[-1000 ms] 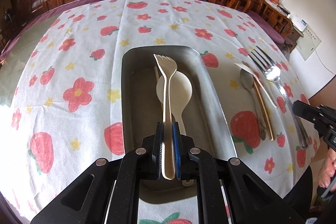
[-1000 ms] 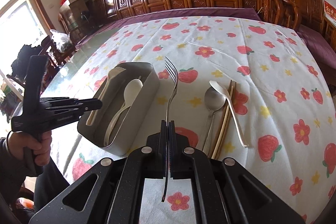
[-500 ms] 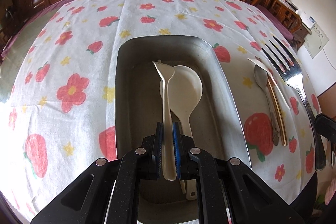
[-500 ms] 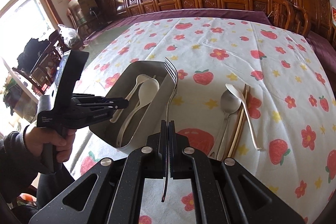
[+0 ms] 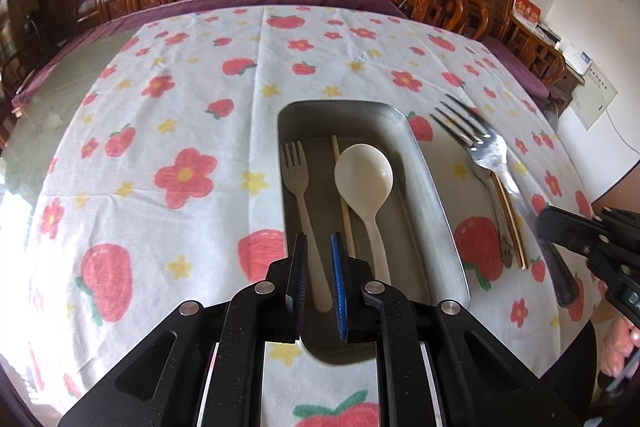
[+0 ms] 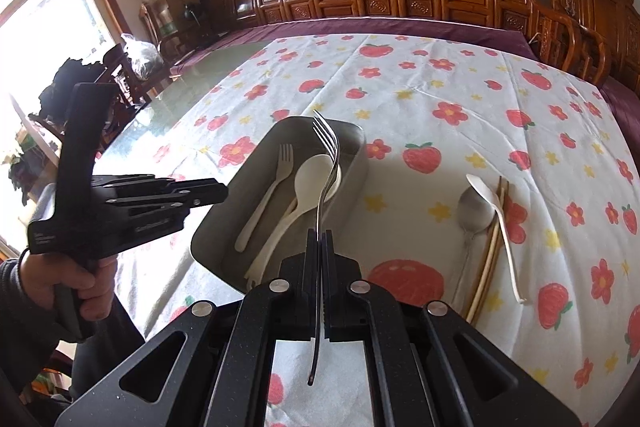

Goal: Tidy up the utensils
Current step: 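Lower the steel fork into the steel tray and open the right gripper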

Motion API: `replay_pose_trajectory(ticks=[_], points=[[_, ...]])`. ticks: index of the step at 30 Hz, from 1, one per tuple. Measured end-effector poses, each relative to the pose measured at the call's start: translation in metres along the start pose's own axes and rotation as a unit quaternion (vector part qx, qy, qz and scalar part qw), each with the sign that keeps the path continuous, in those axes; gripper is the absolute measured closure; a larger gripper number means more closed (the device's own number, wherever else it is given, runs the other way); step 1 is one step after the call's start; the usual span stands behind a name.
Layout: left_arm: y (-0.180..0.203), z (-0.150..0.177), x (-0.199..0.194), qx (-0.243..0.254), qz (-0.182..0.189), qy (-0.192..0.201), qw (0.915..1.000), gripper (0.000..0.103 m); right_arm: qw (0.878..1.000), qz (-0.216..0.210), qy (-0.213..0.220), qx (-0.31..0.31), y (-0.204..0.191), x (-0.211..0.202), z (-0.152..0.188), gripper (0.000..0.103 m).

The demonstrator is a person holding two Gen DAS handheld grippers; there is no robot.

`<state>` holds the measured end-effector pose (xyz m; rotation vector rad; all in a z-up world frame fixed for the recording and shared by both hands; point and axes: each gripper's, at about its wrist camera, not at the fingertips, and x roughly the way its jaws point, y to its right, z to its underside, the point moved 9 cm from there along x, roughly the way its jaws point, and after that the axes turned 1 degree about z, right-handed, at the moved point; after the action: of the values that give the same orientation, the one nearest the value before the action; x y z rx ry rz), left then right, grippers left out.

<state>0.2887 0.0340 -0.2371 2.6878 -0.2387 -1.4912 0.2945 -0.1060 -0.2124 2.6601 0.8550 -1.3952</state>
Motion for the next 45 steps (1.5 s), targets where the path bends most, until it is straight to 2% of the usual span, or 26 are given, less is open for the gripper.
replay_pose_trajectory(ticks=[9,15,29,36,45], points=[[-0.028,-0.001,-0.042,-0.012,-0.005,0.037,0.9992,0.092,1.0,-0.007,-0.016,-0.007,-0.031,0.037,-0.015,0.1],[-0.044,0.002,-0.057,-0.023,-0.011,0.045,0.9986,0.091,0.999,-0.001,-0.033,-0.008,-0.043,0.067,-0.019,0.1],[-0.061,0.008,-0.072,-0.032,-0.019,0.051,0.998,0.089,0.997,0.027,-0.065,0.029,-0.028,0.117,-0.02,0.1],[-0.061,0.008,-0.072,-0.032,-0.019,0.051,0.998,0.089,0.997,0.024,-0.057,0.051,-0.027,0.119,-0.025,0.1],[-0.058,0.01,-0.074,-0.026,-0.021,0.049,0.9983,0.089,0.996,0.055,-0.019,0.061,-0.024,0.11,-0.036,0.1]])
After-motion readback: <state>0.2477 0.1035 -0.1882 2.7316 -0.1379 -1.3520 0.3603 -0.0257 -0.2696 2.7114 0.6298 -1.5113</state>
